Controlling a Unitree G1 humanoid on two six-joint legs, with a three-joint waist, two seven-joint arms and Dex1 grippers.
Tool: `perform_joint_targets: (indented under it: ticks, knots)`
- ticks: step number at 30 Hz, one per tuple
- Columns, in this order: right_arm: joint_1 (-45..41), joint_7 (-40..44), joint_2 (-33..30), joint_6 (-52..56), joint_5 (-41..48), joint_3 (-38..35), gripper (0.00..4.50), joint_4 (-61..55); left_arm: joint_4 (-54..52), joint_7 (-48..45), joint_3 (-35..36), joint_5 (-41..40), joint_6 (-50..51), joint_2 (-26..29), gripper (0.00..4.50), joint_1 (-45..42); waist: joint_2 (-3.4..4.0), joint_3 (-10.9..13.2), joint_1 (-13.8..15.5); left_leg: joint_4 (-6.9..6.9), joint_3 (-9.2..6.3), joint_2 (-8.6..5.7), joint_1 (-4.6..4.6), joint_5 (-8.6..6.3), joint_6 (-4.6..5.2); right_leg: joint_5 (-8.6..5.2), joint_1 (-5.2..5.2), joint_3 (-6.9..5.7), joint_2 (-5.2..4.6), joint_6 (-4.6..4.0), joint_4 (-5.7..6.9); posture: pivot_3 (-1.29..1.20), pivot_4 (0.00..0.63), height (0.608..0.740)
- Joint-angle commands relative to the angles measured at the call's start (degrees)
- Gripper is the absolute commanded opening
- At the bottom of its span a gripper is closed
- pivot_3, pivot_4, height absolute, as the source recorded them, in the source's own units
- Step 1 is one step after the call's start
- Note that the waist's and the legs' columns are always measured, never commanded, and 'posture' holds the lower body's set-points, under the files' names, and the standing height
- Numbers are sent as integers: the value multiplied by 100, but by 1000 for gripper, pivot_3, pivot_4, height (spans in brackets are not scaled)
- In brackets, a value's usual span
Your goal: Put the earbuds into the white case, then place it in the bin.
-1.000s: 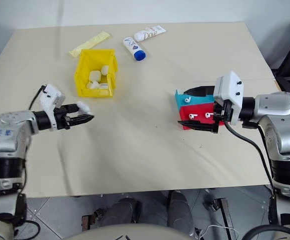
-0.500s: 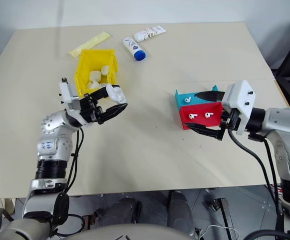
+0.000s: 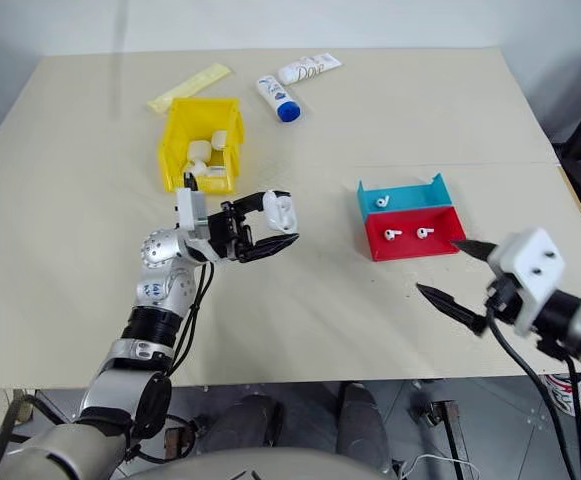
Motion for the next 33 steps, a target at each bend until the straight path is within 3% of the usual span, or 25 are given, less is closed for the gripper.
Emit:
perform_joint_targets:
  ticks: [1,4,7,13,19,21,25,33]
  knots:
    - [616,2,208,-61,-2,-845,4500,-315,26,-194,-3,-119,-20,2,2814,-112,-1,1,0,0,0,0,2,-1,2,0,3,0,0,0,-3,0,150,740]
    - [940,-15,255,-133,-60,-1024,4500,-331,104,-316,4,-149,-17,-22,2814,-144,0,1,-25,-1,1,0,5,-2,4,1,7,1,1,1,-5,0,150,740]
    - [684,-91,43,-102,-80,-845,4500,-278,175,-373,7,-144,-30,-56,2814,-187,5,4,-67,-3,4,2,9,-2,5,1,8,4,3,1,-5,0,150,740]
    - [-520,132,-1039,156,-166,159,4500,227,144,-272,0,-46,-29,-56,2814,-142,16,13,-63,-4,3,4,10,-2,5,0,8,-1,3,0,-9,0,150,740]
    - [-2589,903,-2202,-139,-654,2057,4500,1659,-175,-144,-55,-43,38,-5,2814,107,16,27,-66,0,3,-1,6,0,10,3,10,-5,-4,3,-17,0,150,740]
    - [-3267,1188,-2262,-352,-906,2639,4500,2153,-293,-91,-44,-80,38,-11,2814,189,15,30,-72,-4,1,0,5,0,9,4,9,-6,-3,3,-20,0,150,740]
    - [-4352,1622,-2148,-708,-1482,3573,3609,3071,-473,-61,-78,-106,71,-21,2814,307,18,32,-74,-5,-2,4,-1,0,6,3,3,-12,-1,2,-21,0,150,740]
    - [-5563,2054,-1620,-1281,-2218,4500,3609,4091,-920,-60,-61,-316,262,-50,2814,566,21,33,-85,-2,-1,4,-5,1,4,7,-3,-10,-1,4,-16,0,150,740]
